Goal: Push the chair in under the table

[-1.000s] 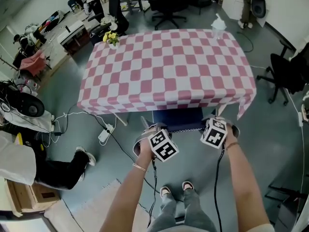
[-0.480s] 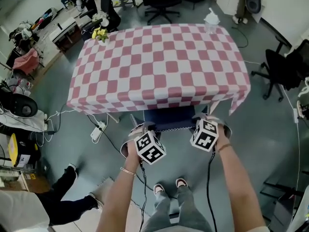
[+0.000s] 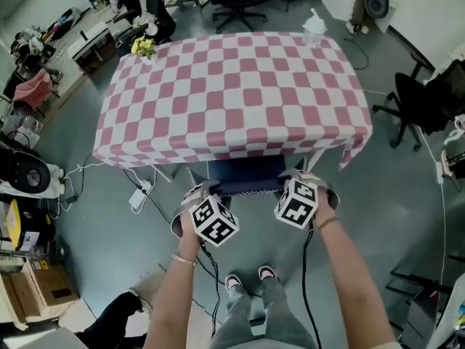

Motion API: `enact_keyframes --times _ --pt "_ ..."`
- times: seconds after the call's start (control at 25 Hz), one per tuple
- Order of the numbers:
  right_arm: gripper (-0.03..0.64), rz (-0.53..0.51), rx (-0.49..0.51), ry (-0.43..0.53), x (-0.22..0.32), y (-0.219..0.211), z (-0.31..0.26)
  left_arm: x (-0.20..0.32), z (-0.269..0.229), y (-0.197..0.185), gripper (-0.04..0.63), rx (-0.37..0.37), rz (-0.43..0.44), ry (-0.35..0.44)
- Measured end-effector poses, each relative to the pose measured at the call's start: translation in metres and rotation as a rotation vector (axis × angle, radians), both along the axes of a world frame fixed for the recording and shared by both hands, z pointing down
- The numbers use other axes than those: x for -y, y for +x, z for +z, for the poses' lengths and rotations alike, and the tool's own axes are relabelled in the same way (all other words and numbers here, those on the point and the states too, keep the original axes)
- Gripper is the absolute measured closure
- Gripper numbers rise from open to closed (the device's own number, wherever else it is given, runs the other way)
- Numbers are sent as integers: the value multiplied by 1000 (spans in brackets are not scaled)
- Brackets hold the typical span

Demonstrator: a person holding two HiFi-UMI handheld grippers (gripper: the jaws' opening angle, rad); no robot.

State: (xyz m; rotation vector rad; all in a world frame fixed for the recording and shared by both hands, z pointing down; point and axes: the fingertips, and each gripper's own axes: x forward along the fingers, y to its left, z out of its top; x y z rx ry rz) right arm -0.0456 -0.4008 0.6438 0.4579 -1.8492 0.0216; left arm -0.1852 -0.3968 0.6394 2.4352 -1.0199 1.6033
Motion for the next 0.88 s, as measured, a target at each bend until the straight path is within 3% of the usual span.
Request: enact_keyframes --times 0.24,0.52,0.88 --pt "483 1 -20 -24 0 6 3 -1 3 4 453 9 36 -13" --pt "480 -14 -17 -69 -5 6 5 -6 10 4 452 5 81 -105" --pt "477 -8 -15 -72 -8 3 -1 -10 2 1 412 -90 -36 -132"
